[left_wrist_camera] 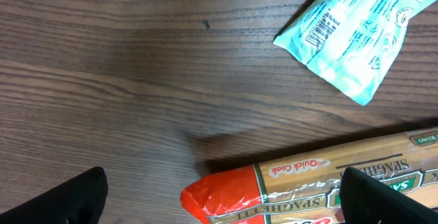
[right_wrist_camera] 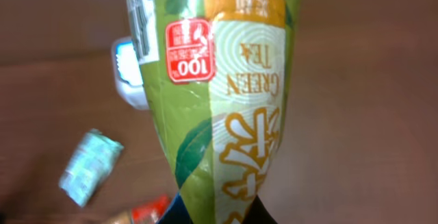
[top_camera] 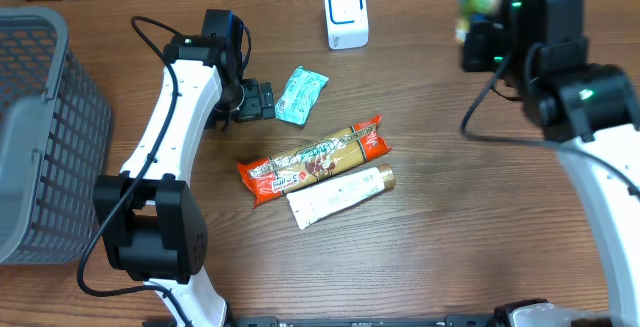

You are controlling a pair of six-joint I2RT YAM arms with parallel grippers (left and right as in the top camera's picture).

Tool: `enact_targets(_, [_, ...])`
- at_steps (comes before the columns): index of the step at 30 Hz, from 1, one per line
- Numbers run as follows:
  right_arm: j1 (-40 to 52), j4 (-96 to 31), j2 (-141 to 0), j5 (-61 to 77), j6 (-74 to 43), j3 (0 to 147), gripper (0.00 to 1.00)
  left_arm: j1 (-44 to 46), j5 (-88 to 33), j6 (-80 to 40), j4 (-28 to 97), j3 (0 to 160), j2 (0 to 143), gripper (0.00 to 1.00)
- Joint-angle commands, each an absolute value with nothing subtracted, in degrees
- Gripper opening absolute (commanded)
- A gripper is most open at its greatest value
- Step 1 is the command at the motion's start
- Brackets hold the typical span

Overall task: Scan the item barcode
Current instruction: 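Move the bottle away and set it at the table's right edge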

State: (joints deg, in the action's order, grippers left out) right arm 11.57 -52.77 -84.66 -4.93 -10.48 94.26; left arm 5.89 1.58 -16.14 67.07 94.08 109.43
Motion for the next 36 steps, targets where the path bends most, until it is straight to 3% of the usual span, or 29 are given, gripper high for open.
enact_targets(1, [5.10, -59.35, -87.59, -7.01, -21.67, 92.33, 0.04, 5.65, 2.09, -16.10, 66.98, 94.11, 109.51, 1.00])
enact_targets(6, [-1.58, -58.02, -91.70, -8.12, -20.86, 85.47, 0.04, 5.69, 2.07, -16.10, 67.00, 94.11, 109.51, 1.00])
enact_targets(14, [-8.84, -40.45, -102.30, -8.08, -1.39, 75.16, 0.04, 5.67, 2.07, -16.12, 66.98, 94.11, 109.51, 1.00])
enact_targets(23, [-13.06, -40.64, -110.87, -7.22, 7.60, 75.00, 0.26, 5.65, 2.07, -16.10, 67.00, 94.11, 109.51, 0.99])
enact_targets(27, [-13.30, -42.61, -110.89, -0.34, 4.25, 75.07, 0.47, 5.69, 2.07, -16.10, 66.98, 94.11, 109.51, 1.00])
enact_targets(30, [-13.26, -46.04, -110.67, 8.91, 4.27, 76.71, 0.70, 5.69, 2.07, -16.10, 67.00, 94.11, 109.51, 1.00])
enact_targets(35, [-13.02, -55.92, -107.66, 16.99, 0.60, 84.71, 0.99, 5.69, 2.07, -16.10, 66.98, 94.11, 109.51, 1.00])
enact_targets(36, [-12.64, -57.21, -106.32, 17.72, 0.62, 87.07, 1.00, 5.69, 2.07, -16.10, 66.98, 94.11, 109.51, 0.99])
